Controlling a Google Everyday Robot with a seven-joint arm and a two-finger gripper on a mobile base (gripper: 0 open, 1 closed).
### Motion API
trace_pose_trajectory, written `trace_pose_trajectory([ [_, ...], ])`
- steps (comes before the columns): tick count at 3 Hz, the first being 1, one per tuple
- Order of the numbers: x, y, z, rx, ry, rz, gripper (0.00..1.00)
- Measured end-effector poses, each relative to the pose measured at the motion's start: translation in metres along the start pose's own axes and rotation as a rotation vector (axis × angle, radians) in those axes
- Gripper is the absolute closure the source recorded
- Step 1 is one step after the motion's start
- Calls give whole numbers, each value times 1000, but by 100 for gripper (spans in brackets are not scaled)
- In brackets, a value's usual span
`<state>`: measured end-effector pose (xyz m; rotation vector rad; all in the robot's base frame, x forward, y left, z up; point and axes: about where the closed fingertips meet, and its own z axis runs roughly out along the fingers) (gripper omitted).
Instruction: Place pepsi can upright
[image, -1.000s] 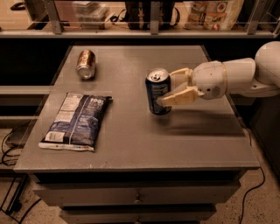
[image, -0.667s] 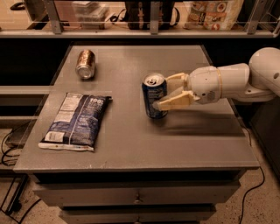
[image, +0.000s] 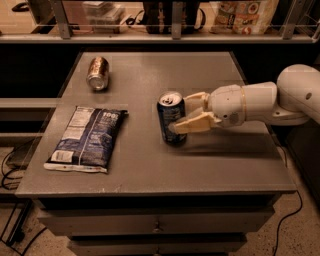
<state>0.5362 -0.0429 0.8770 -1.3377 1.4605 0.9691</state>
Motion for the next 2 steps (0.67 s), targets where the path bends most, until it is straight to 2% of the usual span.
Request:
trace_pose_trajectory([
  [2,5,3,3,11,26,14,12],
])
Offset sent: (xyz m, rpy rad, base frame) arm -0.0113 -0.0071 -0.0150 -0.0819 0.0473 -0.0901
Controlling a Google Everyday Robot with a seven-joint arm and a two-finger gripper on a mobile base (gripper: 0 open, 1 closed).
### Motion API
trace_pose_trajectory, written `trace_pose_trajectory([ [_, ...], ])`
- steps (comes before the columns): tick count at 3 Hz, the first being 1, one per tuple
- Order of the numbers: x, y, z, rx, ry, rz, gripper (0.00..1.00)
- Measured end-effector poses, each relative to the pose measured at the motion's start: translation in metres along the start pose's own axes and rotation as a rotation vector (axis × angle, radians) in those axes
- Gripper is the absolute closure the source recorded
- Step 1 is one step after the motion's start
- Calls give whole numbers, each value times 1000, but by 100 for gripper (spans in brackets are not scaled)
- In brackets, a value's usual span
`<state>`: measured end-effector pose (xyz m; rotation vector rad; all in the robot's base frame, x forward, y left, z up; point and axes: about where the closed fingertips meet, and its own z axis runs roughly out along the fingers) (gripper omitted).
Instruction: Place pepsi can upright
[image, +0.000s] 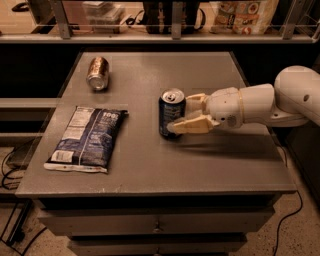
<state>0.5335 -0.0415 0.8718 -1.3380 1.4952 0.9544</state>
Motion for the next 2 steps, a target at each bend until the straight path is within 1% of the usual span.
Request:
trace_pose_trajectory([
  [1,-1,5,-6,35,32,3,0],
  [2,-1,5,-5,35,32,3,0],
])
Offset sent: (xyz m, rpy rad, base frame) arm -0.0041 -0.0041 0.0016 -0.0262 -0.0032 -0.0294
